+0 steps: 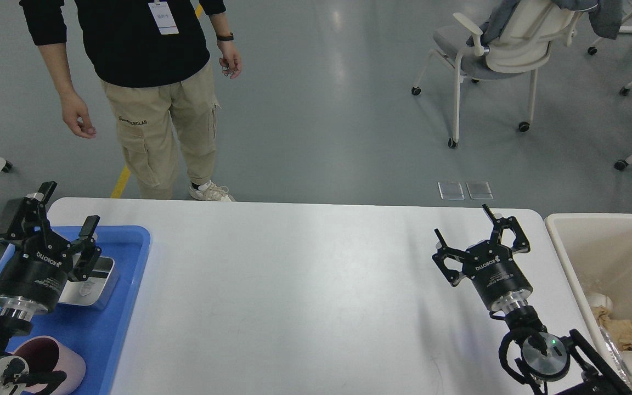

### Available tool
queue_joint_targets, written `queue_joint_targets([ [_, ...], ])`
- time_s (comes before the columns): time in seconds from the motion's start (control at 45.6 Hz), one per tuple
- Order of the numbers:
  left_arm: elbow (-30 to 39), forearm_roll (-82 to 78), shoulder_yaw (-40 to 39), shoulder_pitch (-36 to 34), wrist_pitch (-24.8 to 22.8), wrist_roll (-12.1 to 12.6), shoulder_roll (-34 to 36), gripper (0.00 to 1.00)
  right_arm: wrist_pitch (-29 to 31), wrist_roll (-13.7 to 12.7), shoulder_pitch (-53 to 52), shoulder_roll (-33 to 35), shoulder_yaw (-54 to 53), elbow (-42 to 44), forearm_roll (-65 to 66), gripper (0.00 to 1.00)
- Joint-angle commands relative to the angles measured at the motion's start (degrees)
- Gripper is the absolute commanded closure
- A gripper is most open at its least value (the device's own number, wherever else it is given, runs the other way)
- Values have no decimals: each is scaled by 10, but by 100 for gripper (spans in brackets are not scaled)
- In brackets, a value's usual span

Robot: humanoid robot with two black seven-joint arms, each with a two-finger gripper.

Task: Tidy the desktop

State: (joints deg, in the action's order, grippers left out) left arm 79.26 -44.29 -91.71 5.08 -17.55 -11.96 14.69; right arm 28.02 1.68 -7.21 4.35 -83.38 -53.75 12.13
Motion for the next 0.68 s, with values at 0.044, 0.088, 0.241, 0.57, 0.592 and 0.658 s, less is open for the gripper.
queue_joint_targets([
  [0.044,-1,18,0,5,-9,0,-3,3,9,0,2,0,-2,43,0,0],
  [0.088,-1,29,0,5,-9,1,-4,3,9,0,2,0,-2,46,0,0],
  [0.241,-3,58,0,5,-9,1,-5,3,12,0,3,-1,-3,47,-2,0],
  [0.57,-17,112,-4,5,-30,1,-6,3,12,0,7,-14,-6,49,-9,0],
  [0.592,-21,113,-4,5,-30,1,-8,3,12,-1,7,-14,-6,49,-9,0],
  [0.658,-27,115,-4,5,-32,0,-14,3,12,-1,7,-16,-6,49,-9,0],
])
